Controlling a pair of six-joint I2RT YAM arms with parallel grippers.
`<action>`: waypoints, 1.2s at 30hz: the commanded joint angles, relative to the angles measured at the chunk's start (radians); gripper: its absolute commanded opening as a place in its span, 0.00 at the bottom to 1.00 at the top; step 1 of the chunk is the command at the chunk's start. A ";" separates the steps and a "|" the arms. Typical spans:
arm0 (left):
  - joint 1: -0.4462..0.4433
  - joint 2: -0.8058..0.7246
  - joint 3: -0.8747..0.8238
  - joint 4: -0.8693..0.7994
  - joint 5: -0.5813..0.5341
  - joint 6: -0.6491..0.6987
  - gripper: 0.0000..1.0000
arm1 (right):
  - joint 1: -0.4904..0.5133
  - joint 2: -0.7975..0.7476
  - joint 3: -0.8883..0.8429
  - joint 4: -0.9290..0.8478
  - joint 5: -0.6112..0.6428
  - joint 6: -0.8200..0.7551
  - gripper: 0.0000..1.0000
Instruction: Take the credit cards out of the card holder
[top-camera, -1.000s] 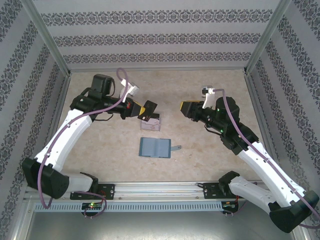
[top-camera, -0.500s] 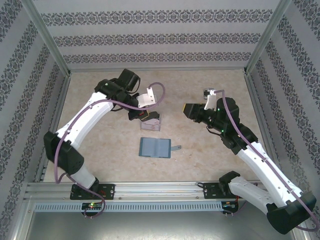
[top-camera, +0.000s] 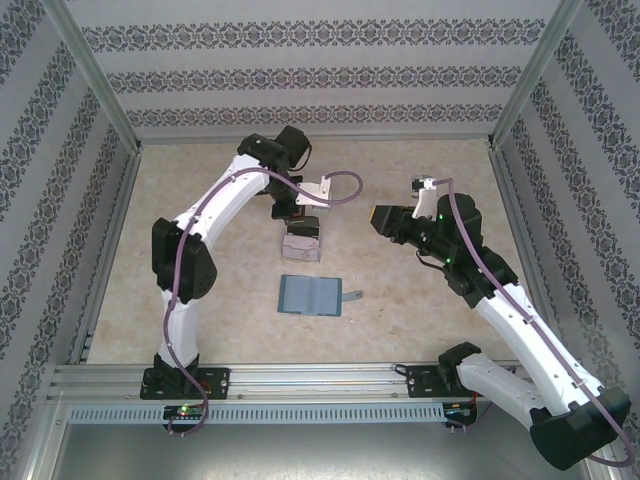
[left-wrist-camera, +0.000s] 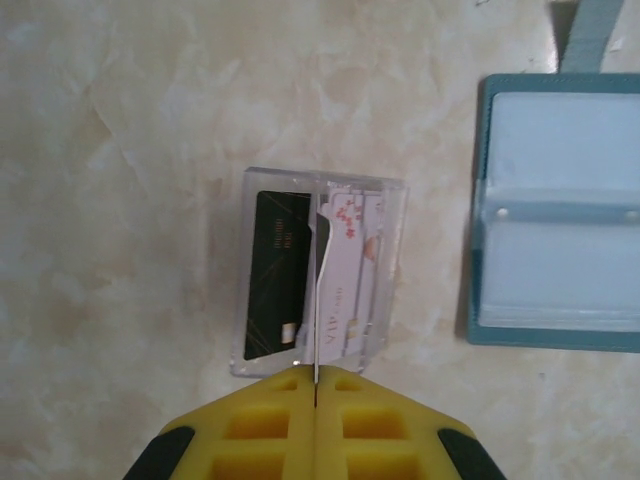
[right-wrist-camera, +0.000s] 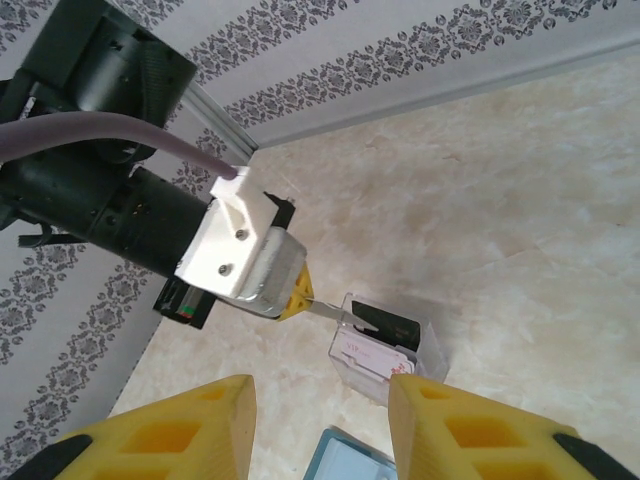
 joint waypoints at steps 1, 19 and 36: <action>-0.008 0.061 0.086 -0.114 -0.035 0.070 0.00 | -0.017 0.002 0.006 -0.006 -0.021 -0.004 0.40; -0.006 0.255 0.222 -0.154 -0.062 0.060 0.00 | -0.055 0.033 0.003 0.002 -0.043 0.009 0.40; -0.006 0.285 0.222 -0.147 -0.077 0.033 0.14 | -0.061 0.028 0.000 0.000 -0.043 0.023 0.40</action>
